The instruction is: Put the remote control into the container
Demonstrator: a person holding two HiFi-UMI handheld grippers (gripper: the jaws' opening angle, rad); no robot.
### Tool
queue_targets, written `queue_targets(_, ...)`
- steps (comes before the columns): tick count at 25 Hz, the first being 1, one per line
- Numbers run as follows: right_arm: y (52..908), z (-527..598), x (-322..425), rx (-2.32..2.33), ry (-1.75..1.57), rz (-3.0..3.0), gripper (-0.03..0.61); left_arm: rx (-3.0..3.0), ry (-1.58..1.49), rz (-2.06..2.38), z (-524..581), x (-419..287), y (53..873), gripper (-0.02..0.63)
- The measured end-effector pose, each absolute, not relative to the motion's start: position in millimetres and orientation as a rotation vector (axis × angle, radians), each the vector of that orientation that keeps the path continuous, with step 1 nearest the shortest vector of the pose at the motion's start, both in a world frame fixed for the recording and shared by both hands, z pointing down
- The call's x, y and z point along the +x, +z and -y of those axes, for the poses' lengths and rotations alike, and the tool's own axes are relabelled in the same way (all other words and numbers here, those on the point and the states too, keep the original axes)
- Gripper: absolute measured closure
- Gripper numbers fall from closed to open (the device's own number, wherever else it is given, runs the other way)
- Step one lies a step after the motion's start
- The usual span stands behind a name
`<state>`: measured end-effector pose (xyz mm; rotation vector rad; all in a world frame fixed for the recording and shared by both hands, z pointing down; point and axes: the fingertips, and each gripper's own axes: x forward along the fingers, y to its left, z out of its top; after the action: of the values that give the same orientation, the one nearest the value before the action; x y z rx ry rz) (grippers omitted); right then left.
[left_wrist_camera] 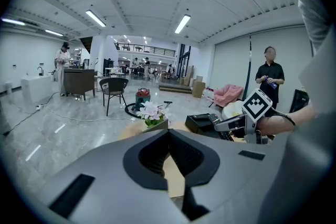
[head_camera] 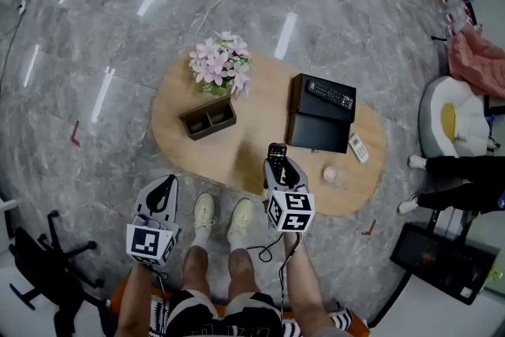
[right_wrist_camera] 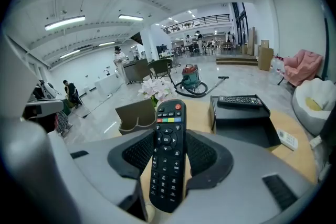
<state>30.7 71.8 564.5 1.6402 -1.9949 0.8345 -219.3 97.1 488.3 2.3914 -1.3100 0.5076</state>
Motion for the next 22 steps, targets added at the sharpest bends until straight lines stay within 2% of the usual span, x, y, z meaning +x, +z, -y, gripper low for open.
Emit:
queue_targets(10,521,-65,14,1.628,0.765,2.097,0.383,2.379,0.491,1.360,-101,-231,468,0.607)
queue_targets(22,491,-28,-55,1.535,0.652,2.300,0.382,2.312,0.487,1.447,-113,-271,471,0.606)
